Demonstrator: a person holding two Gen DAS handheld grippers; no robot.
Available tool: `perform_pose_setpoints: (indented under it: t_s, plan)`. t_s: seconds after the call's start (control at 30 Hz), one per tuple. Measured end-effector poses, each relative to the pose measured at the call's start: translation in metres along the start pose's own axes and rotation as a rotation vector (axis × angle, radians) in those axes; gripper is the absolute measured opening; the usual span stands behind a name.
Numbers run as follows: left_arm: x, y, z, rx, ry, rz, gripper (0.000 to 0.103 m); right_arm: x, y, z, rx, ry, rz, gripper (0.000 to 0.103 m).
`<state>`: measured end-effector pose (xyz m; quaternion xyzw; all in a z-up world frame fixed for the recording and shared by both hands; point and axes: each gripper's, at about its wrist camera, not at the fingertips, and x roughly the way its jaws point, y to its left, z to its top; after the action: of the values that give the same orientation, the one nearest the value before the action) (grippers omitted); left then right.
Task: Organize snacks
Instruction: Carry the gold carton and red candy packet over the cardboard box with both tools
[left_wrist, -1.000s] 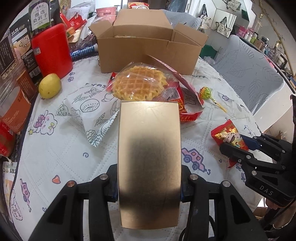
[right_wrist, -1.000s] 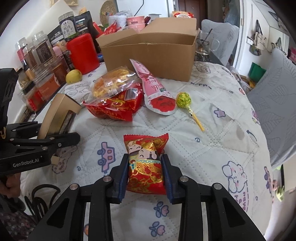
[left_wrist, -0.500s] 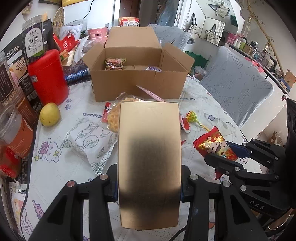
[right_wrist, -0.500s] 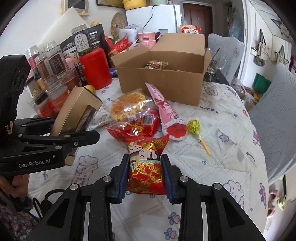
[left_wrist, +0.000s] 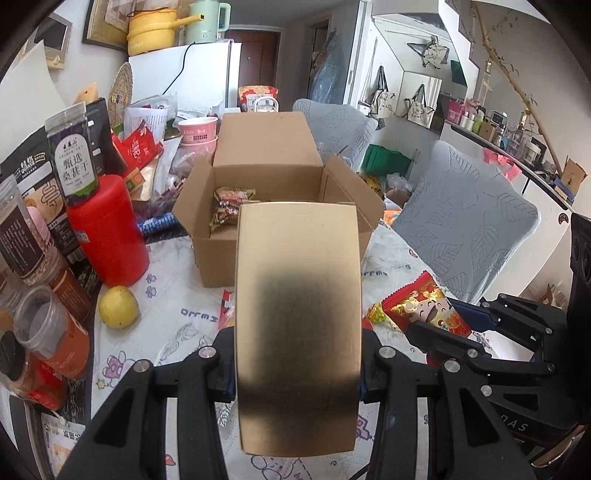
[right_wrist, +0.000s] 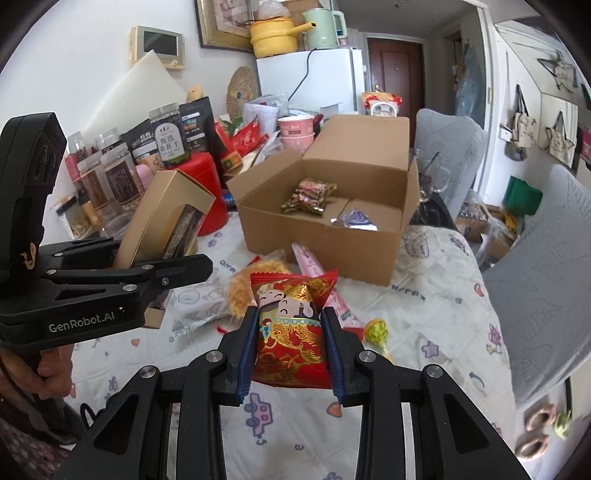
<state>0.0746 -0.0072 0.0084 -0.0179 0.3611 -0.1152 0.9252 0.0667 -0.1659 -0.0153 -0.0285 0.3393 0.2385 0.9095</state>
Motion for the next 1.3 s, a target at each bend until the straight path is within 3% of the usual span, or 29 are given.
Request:
perform_pose_setpoints:
  t_s: [0.5,1.0,1.3]
  plan:
    - [0.001,0.000,0.070,0.030,-0.153,-0.029,0.044,-0.004,-0.017,0.072,-0.038,-0.143,-0.031,0.033]
    - [0.047,0.026,0.142,-0.001,-0.232,-0.017,0.044,0.040,-0.046,0.143,-0.043,-0.210,-0.067,0.033]
    - [0.089,0.043,0.178,-0.027,-0.235,-0.009,0.044,0.075,-0.059,0.174,-0.028,-0.211,-0.023,0.033]
